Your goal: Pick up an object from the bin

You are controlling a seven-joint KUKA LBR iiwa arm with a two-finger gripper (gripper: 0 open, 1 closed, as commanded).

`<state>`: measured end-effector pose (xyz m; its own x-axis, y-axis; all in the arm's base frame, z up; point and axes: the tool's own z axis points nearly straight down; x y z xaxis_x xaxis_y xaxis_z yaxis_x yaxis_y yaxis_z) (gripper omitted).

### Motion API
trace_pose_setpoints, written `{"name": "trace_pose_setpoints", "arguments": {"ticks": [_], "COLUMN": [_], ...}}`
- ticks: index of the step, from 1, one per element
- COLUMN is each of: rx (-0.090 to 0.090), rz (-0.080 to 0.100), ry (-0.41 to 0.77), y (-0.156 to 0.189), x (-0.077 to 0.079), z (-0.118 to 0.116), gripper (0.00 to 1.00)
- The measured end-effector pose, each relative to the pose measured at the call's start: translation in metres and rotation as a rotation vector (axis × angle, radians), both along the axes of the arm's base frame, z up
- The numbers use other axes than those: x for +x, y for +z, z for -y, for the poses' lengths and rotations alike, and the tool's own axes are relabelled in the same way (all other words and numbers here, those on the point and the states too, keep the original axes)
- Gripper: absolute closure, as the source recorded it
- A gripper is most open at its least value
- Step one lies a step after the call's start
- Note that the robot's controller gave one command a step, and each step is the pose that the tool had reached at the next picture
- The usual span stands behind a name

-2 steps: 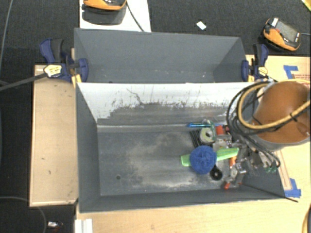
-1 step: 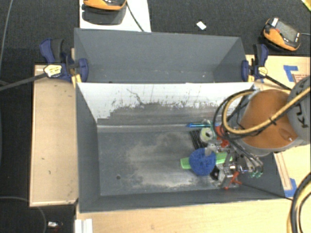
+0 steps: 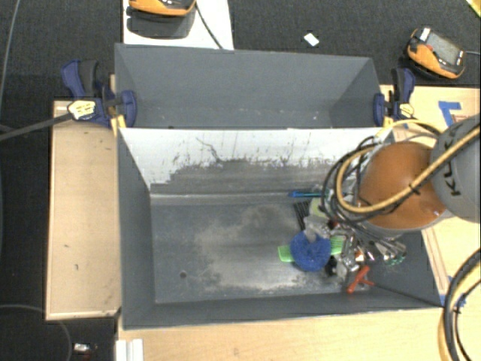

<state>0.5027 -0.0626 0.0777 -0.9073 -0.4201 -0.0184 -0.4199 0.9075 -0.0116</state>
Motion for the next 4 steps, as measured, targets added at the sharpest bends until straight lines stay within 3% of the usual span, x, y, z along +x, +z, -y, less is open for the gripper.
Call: {"name": "trace_pose_setpoints", "arguments": {"ticks": [1, 2, 4], "rx": [0.026, 0.024, 0.024], "rz": [-0.015, -0.014, -0.014], "ry": [-0.525, -0.522, -0.519], "y": [-0.005, -0.005, 0.044], "x": [0.001, 0.001, 0.001], "z": [0.076, 0.076, 0.075], "gripper": [1.00, 1.00, 1.00]}}
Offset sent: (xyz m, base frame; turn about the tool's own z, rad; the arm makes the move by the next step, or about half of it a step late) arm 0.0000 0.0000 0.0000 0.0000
